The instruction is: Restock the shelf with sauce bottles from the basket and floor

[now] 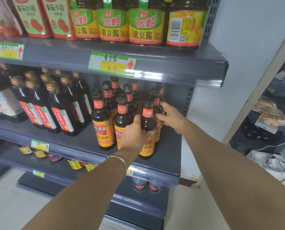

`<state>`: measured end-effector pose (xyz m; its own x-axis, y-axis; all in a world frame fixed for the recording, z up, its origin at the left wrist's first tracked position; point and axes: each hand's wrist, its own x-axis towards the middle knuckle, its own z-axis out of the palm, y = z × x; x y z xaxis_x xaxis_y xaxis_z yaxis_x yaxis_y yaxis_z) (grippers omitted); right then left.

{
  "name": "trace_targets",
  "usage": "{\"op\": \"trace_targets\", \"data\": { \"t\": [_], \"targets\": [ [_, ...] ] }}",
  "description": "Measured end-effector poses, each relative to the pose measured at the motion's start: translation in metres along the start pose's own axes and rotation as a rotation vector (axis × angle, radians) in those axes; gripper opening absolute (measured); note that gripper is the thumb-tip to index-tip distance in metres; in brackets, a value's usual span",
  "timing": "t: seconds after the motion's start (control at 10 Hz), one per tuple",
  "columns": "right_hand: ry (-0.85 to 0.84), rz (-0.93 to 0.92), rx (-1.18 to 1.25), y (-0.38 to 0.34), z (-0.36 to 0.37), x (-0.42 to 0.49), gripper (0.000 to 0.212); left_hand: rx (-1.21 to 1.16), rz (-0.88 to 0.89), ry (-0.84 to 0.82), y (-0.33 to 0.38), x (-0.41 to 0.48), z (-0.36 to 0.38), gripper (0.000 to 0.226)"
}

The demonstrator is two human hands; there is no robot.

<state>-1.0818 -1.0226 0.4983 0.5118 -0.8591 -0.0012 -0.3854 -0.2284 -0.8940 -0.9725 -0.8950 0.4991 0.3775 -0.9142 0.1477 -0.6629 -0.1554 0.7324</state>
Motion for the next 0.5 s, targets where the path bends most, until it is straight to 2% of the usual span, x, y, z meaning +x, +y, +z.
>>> {"op": "trace_targets", "data": {
  "t": [0.3, 0.4, 0.5],
  "targets": [
    [0.072, 0.094, 0.045, 0.005, 0.008, -0.007, 0.062, 0.003, -0.009, -0.017, 0.001, -0.005, -0.005, 0.062],
    [0.171, 0.133, -0.092, 0.003, 0.006, -0.018, 0.053, 0.060, -0.008, -0.016, 0.001, -0.014, -0.011, 0.057],
    [0.252, 0.125, -0.285, 0.003, 0.009, -0.033, 0.046, 0.140, -0.002, 0.028, -0.005, -0.019, -0.019, 0.042]
  ]
}}
